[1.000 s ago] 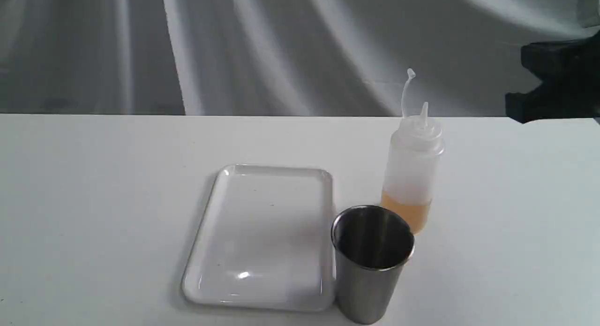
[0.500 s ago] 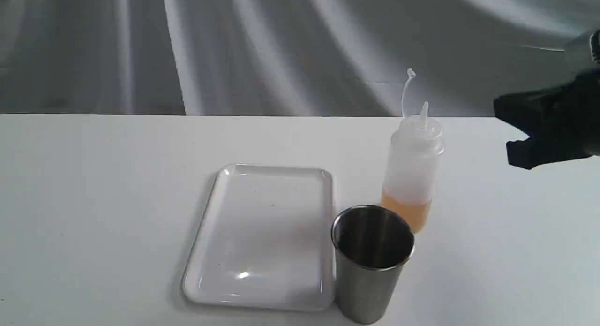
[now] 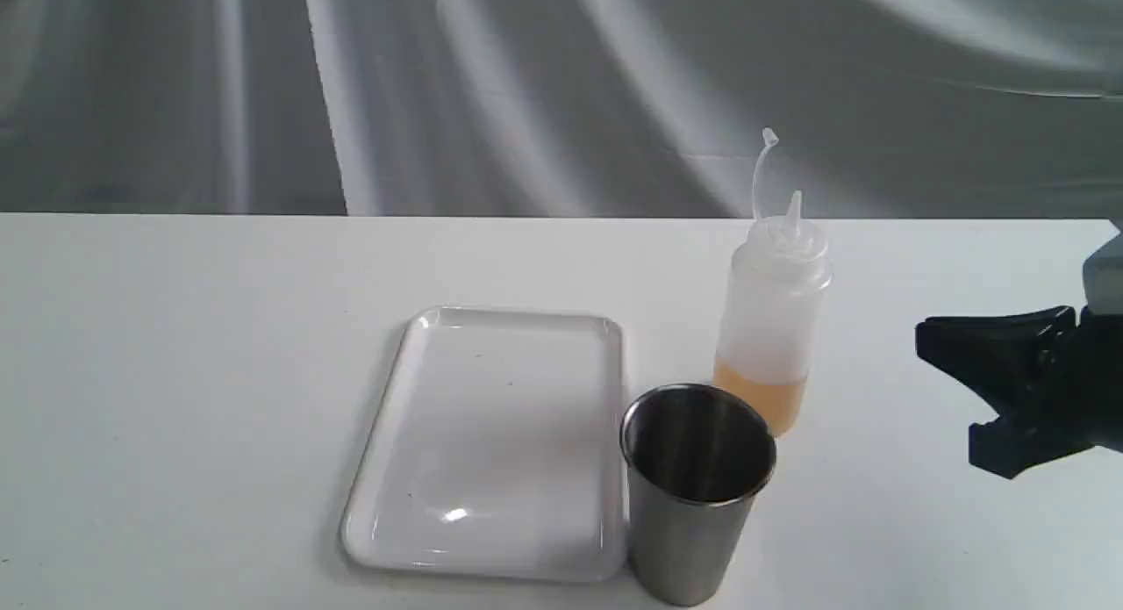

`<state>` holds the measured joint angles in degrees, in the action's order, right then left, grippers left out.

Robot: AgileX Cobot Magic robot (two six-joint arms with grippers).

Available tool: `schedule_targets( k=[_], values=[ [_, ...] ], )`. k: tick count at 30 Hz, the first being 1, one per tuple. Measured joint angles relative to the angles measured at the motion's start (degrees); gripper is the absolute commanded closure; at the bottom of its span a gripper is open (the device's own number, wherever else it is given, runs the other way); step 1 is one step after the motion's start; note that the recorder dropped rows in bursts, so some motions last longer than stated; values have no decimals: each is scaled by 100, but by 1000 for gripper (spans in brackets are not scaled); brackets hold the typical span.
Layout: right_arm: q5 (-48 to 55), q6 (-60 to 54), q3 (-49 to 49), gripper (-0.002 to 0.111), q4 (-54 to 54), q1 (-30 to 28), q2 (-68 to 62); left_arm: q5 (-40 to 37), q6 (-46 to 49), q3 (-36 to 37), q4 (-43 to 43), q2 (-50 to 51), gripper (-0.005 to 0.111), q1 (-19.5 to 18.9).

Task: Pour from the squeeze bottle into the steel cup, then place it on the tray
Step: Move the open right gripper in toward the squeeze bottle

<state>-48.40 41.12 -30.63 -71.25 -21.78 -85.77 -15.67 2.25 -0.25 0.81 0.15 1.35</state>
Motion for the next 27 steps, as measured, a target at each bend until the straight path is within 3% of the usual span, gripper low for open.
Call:
schedule_targets(
  k=[3,5,11,21,27],
  values=[
    [-221,-170,22,88,245,-10,-282,0,0,0,0,0,107,0],
    [-252,-263,22,73,404,-11,-484,0,0,0,0,0,107,0],
    [-471,-350,22,7,703,-21,-840,0,0,0,0,0,107,0],
    [-913,-1208,22,3,873,-21,-1446,0,0,0,0,0,107,0],
    [-971,-1695,12,3,1562,-21,-1831,0,0,0,0,0,107,0]
  ],
)
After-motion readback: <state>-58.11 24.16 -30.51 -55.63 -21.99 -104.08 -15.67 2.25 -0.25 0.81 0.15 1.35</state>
